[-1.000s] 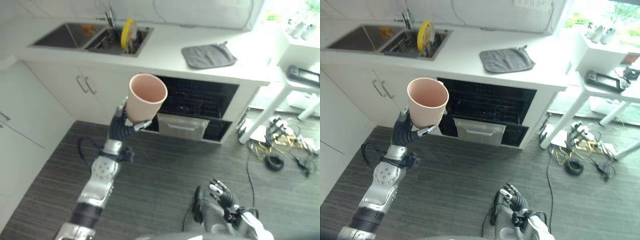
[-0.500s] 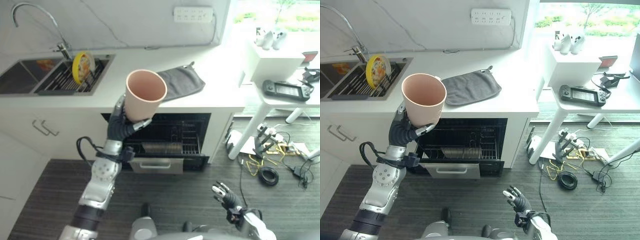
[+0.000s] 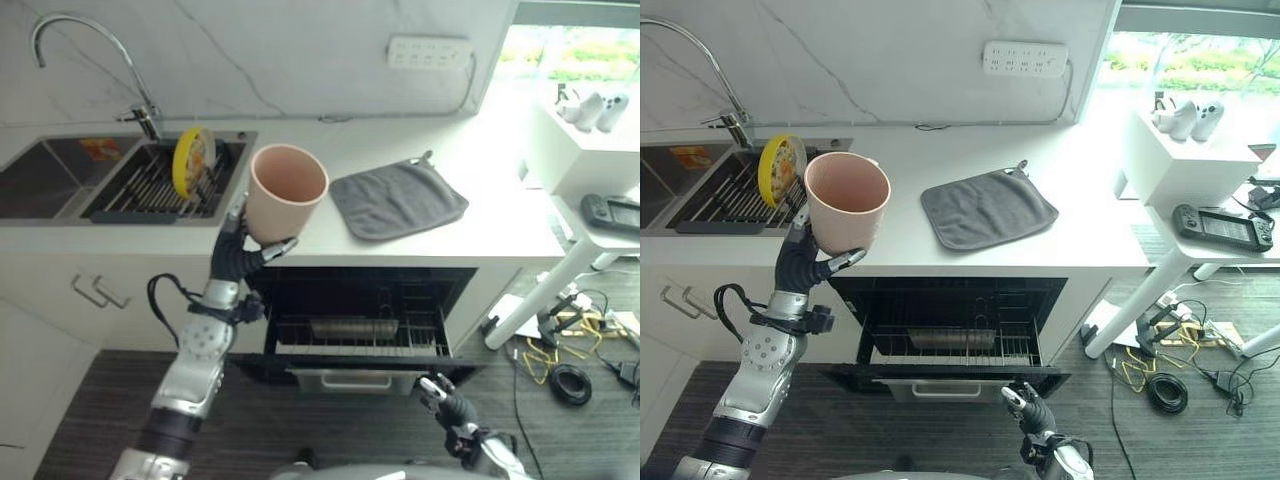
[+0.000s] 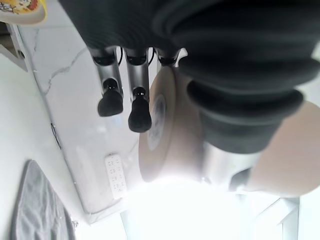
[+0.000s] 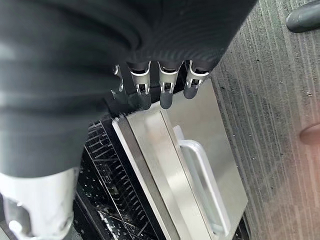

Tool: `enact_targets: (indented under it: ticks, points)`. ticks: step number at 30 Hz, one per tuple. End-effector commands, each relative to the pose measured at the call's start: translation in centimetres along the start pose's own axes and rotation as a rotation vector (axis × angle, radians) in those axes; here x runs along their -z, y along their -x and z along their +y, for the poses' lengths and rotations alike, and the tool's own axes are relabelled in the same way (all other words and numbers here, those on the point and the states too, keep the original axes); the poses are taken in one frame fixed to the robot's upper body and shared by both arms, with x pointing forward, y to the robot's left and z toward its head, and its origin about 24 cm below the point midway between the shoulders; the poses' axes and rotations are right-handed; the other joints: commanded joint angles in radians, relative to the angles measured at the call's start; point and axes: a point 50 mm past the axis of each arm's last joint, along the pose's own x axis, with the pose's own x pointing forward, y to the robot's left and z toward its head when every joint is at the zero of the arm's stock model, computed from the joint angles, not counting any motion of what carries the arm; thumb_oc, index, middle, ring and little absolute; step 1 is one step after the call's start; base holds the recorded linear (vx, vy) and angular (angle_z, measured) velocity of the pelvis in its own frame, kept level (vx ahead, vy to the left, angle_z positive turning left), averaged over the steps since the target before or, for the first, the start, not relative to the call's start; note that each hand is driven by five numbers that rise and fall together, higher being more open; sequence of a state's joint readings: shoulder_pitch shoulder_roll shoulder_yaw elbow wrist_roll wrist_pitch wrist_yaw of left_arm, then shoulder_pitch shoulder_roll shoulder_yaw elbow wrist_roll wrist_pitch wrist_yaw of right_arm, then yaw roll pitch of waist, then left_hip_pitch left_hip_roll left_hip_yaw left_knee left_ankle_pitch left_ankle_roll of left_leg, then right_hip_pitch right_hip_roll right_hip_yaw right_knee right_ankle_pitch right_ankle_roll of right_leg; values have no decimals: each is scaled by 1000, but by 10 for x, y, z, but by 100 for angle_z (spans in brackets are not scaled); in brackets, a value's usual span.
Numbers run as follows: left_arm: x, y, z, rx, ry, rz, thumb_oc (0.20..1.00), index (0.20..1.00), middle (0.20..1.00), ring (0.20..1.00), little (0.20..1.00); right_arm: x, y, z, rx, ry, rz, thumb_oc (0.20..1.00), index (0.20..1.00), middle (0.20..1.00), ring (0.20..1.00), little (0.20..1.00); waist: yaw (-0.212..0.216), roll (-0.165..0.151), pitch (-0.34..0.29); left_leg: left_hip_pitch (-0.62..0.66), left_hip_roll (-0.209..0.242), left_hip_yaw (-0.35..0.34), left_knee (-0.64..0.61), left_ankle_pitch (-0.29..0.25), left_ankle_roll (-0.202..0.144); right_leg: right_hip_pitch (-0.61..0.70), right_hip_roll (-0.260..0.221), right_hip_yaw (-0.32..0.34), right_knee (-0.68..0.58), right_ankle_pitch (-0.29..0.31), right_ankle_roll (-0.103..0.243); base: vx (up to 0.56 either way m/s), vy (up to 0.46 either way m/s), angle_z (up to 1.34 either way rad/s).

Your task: Place the dishes in the dishwasher.

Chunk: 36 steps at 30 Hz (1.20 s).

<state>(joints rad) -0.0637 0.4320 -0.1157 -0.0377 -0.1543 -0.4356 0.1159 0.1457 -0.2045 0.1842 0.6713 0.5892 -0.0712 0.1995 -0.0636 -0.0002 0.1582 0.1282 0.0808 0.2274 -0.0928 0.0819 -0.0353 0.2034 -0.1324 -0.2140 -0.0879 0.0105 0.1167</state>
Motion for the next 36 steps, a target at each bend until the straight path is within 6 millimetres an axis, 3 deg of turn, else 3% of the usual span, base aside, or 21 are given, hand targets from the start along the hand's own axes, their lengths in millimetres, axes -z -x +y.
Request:
enact_targets:
  ticks: [1, 6, 9, 12, 15, 18, 22, 24, 30, 32, 36]
  points:
    - [-25, -14, 9, -37, -5, -150, 200, 200, 200, 200, 200, -20, -4, 3, -14, 20, -81, 1000, 1000, 1000, 1000, 1000, 15, -4, -9, 38, 39, 15, 6, -97, -35, 3, -1, -47, 2, -20, 6, 14, -3, -9]
    - [-24, -13, 10, -27, -4, -134, 200, 200, 200, 200, 200, -19, -5, 7, -24, 19, -83, 1000, 1000, 1000, 1000, 1000, 17, -3, -18, 44, 35, 41, 6, -110, -33, -10, -21, -63, 1, -10, 23, -2, 11, -4]
    - [-21, -13, 8, -9, 18, -119, 200, 200, 200, 200, 200, -20, -5, 5, 30, -69, -115, 1000, 1000, 1000, 1000, 1000, 12, -6, -19, 46, 34, 56, 6, -114, -29, -12, -29, -68, 1, -6, 29, -52, 41, 0]
    - [-17, -14, 7, -6, 40, -103, 200, 200, 200, 200, 200, -17, -2, -6, 120, -167, -120, 1000, 1000, 1000, 1000, 1000, 3, -8, -19, 54, 31, 69, 6, -121, -27, -11, -32, -65, 1, -2, 35, -41, 34, -5]
    - [-13, -17, 10, -22, 33, -98, 200, 200, 200, 200, 200, -11, 14, -44, 367, -211, -154, 1000, 1000, 1000, 1000, 1000, -28, -11, -16, 80, 29, 100, 6, -134, -17, -10, -36, -43, 1, 9, 45, -25, 34, -20]
    - [-12, -21, 16, -52, 7, -82, 200, 200, 200, 200, 200, -43, 41, -78, 508, -219, -395, 1000, 1000, 1000, 1000, 1000, -72, -21, -10, 100, 32, 136, 6, -139, -11, -20, -35, -15, 1, 21, 54, 0, -37, -51]
    - [-10, -21, 20, -54, 19, -68, 200, 200, 200, 200, 200, -84, 63, -85, 478, -212, -630, 1000, 1000, 1000, 1000, 1000, -103, -25, -11, 117, 28, 170, 6, -143, -6, -23, -43, -12, 1, 26, 62, -3, -12, -49]
    - [-6, -20, 18, -43, 28, -46, 200, 200, 200, 200, 200, -110, 66, -73, 396, -138, -718, 1000, 1000, 1000, 1000, 1000, -114, -25, -12, 126, 23, 185, 6, -144, -1, -24, -49, -12, 2, 31, 65, 2, 4, -46]
    - [8, -21, 2, -20, 125, 46, 200, 200, 200, 200, 200, -156, 70, -33, 163, 13, -894, 1000, 1000, 1000, 1000, 1000, -130, -17, -17, 146, 14, 188, 6, -162, 2, -21, -55, 1, 7, 24, 76, 41, 28, -16]
    - [17, -20, -9, -15, 209, 102, 200, 200, 200, 200, 200, -178, 74, -2, -15, 126, -945, 1000, 1000, 1000, 1000, 1000, -136, -11, -17, 152, 9, 191, 6, -166, 7, -22, -56, 8, 8, 23, 77, 20, 45, -7]
    - [23, -17, -30, 3, 257, 129, 200, 200, 200, 200, 200, -200, 79, 53, -314, 295, -1002, 1000, 1000, 1000, 1000, 1000, -130, -8, -22, 154, 2, 194, 9, -170, 11, -23, -55, 10, 9, 22, 72, 14, 26, -16]
